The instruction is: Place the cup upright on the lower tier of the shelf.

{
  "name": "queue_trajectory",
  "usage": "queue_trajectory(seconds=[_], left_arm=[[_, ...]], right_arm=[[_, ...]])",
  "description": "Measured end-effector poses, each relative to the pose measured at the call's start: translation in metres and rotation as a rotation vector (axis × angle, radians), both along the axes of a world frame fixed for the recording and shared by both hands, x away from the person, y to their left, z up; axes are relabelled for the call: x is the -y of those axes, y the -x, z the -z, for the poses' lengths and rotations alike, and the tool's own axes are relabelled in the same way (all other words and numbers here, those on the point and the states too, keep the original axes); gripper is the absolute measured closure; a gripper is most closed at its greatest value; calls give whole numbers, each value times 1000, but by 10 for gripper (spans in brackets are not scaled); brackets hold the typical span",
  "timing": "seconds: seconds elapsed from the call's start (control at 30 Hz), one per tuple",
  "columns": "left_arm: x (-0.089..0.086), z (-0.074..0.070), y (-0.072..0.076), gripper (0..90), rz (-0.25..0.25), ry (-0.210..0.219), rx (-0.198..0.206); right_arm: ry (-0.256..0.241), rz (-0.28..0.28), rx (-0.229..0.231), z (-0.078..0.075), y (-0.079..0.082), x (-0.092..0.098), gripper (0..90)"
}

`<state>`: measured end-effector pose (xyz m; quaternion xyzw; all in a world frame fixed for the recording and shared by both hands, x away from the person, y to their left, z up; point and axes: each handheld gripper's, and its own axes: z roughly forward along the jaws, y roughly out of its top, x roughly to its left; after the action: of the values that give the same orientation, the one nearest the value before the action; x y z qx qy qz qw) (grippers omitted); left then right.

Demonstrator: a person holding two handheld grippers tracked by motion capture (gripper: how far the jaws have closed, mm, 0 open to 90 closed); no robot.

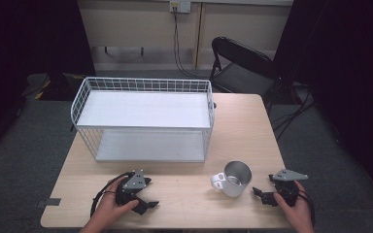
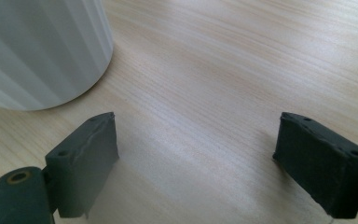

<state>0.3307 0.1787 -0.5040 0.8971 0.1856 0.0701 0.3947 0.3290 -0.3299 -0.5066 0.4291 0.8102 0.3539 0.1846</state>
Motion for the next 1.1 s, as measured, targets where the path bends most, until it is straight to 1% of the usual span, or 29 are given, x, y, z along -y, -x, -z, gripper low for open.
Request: queue_trajectory(seconds=[0.23,0.27,0.3,0.33,0.37,0.4,0.43,0.47,0.5,0.53,0.57,0.6,0.63,0.67,0.7,0.73,0.77,0.83,0.9,0.93,0.97,1.0,1.03,1.07,1.1], left_arm=[[0,0,0,139,-2,0,0],[0,0,0,139,-2,0,-1],[0,0,1,139,-6,3,-1],[0,0,1,139,-6,3,-1],[0,0,0,139,-4,0,0],[0,0,1,139,-5,1,0],[0,0,1,138,-5,1,0],[0,0,1,139,-5,1,0],[-1,0,1,139,-2,-3,1],[-1,0,0,138,1,-9,4],[-1,0,0,139,1,-10,4],[-1,0,0,139,1,-10,4],[-1,0,0,139,1,-9,4],[-1,0,0,138,1,-9,4],[-1,0,0,138,-1,-5,2],[0,0,1,138,-5,2,-2],[-1,0,0,138,-1,-5,2],[-1,0,0,138,1,-10,4],[-1,0,0,138,1,-8,3],[0,0,1,138,-5,2,-2],[-1,0,0,138,0,-9,4],[-1,0,0,138,0,-9,4],[-1,0,0,138,1,-9,4],[0,0,1,138,-5,2,-1],[-1,0,0,138,-1,-6,2]], right_arm=[[-3,25,-2,0,0,-2,126],[2,27,-9,-1,0,-2,134],[20,23,-44,-6,0,-3,165],[20,23,-44,-6,0,-3,165],[14,23,-59,-8,-1,-3,166],[-16,31,-74,-11,-1,-3,165],[-16,31,-74,-11,-1,-3,165],[-6,28,-66,-16,-1,-3,165],[-6,28,-66,-16,-1,-3,165],[-8,27,-63,-20,-1,-4,165],[-27,24,-53,-27,-1,-4,165],[-28,26,-48,-32,-1,-5,165],[-28,26,-48,-32,-1,-5,165],[-32,22,-43,-36,-1,-5,165],[-44,20,-38,-43,-2,-6,165],[-44,20,-38,-43,-2,-6,165],[-32,16,-23,-50,-3,-7,165],[-43,12,-21,-57,-4,-8,165],[-32,9,-11,-63,-6,-8,165],[-32,9,-11,-63,-6,-8,165],[-34,11,-2,-70,-8,-7,165],[-34,11,-2,-70,-8,-7,165],[-35,9,9,-77,-9,-7,165],[-32,7,15,-81,-10,-8,165],[-33,5,18,-84,-10,-8,165]])
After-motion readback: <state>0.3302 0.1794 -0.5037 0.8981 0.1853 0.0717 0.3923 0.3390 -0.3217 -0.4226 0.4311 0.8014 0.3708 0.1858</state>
